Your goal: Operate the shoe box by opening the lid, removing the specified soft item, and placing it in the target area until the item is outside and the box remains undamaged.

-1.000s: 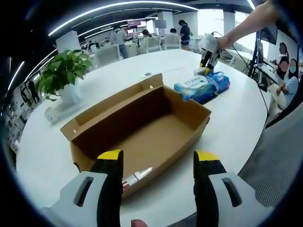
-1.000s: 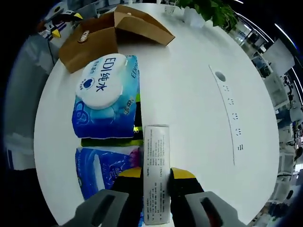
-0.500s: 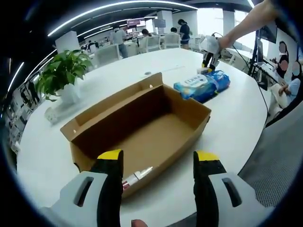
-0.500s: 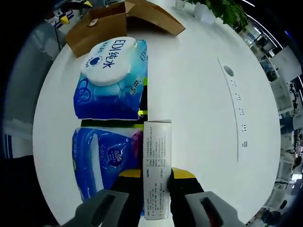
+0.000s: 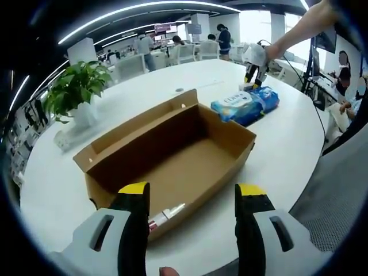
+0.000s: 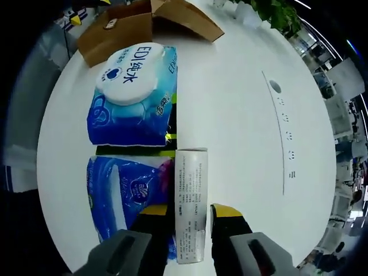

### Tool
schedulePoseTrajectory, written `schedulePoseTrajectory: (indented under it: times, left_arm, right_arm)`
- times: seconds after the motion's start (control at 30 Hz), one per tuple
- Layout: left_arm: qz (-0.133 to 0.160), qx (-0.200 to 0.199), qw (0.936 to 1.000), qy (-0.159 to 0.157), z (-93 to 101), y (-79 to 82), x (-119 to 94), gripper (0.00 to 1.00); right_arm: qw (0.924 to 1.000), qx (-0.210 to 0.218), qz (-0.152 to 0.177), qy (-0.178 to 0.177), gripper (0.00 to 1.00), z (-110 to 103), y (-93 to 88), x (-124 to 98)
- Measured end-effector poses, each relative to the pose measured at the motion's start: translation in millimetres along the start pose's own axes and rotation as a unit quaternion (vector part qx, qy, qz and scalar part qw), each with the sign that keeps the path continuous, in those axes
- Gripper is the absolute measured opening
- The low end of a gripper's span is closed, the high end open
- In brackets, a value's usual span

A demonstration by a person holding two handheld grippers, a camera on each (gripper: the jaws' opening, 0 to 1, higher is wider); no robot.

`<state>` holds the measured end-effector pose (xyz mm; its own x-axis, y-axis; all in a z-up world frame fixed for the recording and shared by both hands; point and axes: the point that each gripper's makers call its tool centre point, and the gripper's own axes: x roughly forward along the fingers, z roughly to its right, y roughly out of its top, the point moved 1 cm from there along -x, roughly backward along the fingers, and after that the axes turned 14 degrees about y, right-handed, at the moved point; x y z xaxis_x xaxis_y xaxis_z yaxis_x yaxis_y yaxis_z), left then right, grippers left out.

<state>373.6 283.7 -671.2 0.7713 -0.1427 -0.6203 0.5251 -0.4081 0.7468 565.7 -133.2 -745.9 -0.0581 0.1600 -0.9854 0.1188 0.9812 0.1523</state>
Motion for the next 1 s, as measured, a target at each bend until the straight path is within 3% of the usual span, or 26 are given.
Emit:
schedulePoseTrajectory:
  times: [0.2,0.4,0.5,0.67,0.77,0.97,1.0]
  left_arm:
    - [0.004,0.005,1.0000,-0.005,2.8,1.8,-0.3,0.58]
    - [0.012,0.005,0.9999,-0.009,4.7,6.1,-2.1,0.58]
    - [0.015,0.005,0.9998,-0.010,5.2,7.5,-3.0,0.58]
    - [0.022,0.006,0.9997,-0.012,5.9,10.3,-4.9,0.58]
    - [0.027,0.006,0.9995,-0.015,7.2,12.6,-5.7,0.58]
    - [0.036,0.001,0.9992,-0.018,7.5,17.8,-7.5,0.58]
    - [0.039,-0.002,0.9991,-0.019,7.4,19.0,-7.7,0.58]
  right_arm:
    - [0.9998,0.013,0.003,-0.014,0.26,0.2,-5.4,-15.7]
    - [0.9975,0.055,0.034,-0.030,0.27,-1.9,-2.7,-35.0]
    - [0.9927,0.091,0.064,-0.046,0.27,-0.6,1.7,-45.5]
    - [0.9718,0.167,0.144,-0.084,0.27,9.2,14.7,-70.9]
    - [0.9511,0.214,0.198,-0.101,0.28,12.3,23.8,-84.9]
    - [0.9245,0.249,0.268,-0.108,0.28,1.4,47.1,-99.5]
    - [0.9168,0.257,0.286,-0.107,0.29,-1.4,54.0,-102.1]
